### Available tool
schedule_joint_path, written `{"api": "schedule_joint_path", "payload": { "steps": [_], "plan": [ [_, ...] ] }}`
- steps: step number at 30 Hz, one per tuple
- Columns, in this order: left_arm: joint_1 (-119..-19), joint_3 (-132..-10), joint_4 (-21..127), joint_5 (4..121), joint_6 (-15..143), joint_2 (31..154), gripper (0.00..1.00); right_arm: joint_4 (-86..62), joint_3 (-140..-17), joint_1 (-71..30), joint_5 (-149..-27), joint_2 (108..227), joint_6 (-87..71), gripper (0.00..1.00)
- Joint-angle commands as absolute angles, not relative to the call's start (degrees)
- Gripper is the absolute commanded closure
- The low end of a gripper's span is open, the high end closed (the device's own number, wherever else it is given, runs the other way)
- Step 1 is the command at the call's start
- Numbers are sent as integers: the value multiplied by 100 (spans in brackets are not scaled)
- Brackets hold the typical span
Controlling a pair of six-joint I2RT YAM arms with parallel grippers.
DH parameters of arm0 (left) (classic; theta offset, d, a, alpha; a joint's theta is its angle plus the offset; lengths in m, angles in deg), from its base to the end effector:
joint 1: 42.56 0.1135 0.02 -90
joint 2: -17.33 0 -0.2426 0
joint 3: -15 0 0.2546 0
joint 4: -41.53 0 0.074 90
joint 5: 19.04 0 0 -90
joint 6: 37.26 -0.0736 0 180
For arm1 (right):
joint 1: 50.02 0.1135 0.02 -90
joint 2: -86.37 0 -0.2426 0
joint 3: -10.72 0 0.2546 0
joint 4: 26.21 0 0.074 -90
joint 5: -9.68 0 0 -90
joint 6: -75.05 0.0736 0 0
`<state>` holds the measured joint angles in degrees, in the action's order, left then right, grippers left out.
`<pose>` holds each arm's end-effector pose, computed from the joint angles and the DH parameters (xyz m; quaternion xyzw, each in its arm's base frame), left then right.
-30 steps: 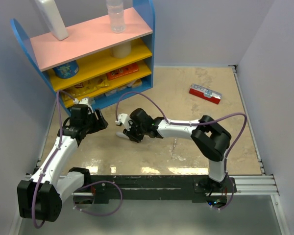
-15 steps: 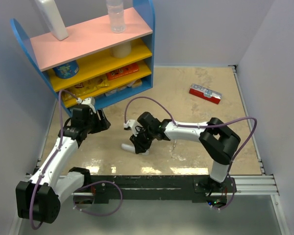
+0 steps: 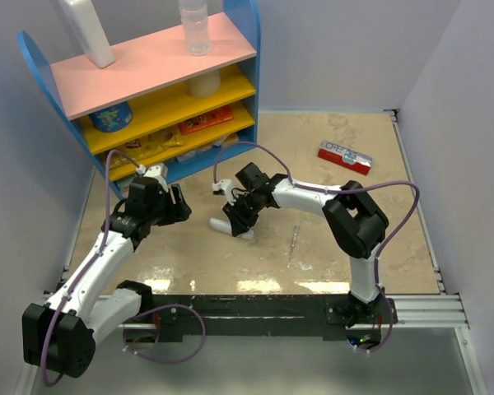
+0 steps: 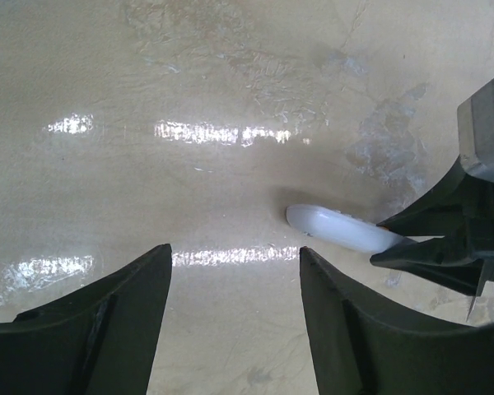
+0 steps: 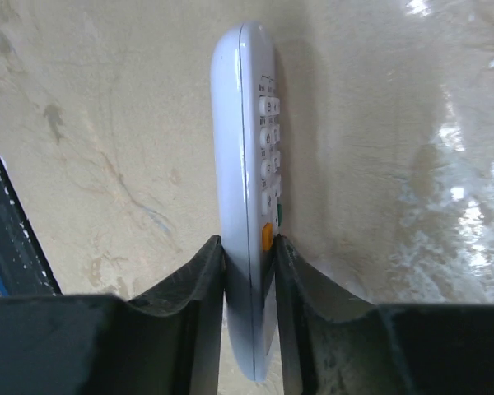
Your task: Unload the batteries from the remote control
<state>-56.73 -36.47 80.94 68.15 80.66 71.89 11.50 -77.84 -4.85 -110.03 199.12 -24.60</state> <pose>0.2341 -0.0628 0.1978 -0.0997 0.9096 -0.1655 0.3677 0.2639 0.3172 0.1112 -0.4869 0.8037 0.3084 0.1476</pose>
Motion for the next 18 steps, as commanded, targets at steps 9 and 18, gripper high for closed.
{"api": "schedule_joint_path", "payload": {
  "steps": [9,18],
  "plan": [
    [-5715,-3686,8012,6938,8104,7322,32,2003,-8218,-677,-11997,20388,-3148,66],
    [-5724,-3721,8056,6973,8113,7489,32,2460,-8946,-1020,-12023,20564,-3305,54]
  ]
}}
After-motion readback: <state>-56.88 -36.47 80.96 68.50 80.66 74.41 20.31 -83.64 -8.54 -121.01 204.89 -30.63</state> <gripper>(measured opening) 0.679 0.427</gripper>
